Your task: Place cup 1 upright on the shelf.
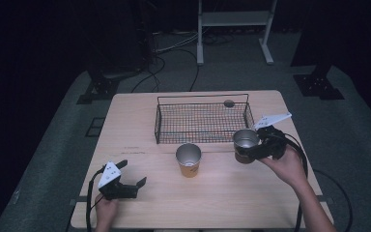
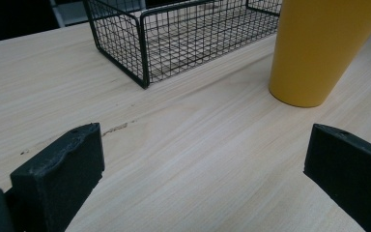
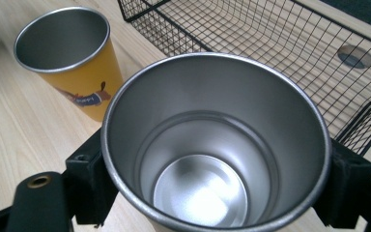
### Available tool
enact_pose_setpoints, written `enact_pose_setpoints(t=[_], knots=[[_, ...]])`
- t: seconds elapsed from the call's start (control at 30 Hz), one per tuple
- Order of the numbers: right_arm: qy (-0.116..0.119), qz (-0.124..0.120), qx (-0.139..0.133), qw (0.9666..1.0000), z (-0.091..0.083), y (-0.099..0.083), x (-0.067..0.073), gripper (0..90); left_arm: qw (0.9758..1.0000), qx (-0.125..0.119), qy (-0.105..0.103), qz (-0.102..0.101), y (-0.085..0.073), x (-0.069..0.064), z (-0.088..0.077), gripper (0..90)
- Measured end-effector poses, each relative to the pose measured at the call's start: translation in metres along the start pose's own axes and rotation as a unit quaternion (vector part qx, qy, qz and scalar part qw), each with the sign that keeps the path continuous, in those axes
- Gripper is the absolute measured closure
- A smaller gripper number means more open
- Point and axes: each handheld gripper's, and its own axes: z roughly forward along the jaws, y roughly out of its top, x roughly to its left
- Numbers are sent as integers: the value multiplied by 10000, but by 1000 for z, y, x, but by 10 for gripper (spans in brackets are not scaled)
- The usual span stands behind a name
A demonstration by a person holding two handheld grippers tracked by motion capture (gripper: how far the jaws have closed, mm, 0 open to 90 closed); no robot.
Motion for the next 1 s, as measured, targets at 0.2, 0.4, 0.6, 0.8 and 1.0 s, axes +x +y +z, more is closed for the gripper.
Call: enact_pose_setpoints(t=[0.2, 0.4, 0.6, 0.8, 1.0], knots=[[46, -23, -31, 10000, 0, 10, -4, 180, 10000, 1, -3, 12, 0, 0, 0, 0], [115, -19, 6, 9999, 1, 20, -9, 180, 10000, -1, 1, 30, 0, 0, 0, 0], [150, -6, 29, 9999, 4, 31, -14, 180, 10000, -13, -2, 16, 0, 0, 0, 0], [153, -31, 23, 9999, 6, 43, -19, 180, 10000, -2, -2, 31, 0, 1, 0, 0], [157, -69, 52, 9998, 10, 55, -22, 180, 10000, -14, -6, 18, 0, 0, 0, 0]])
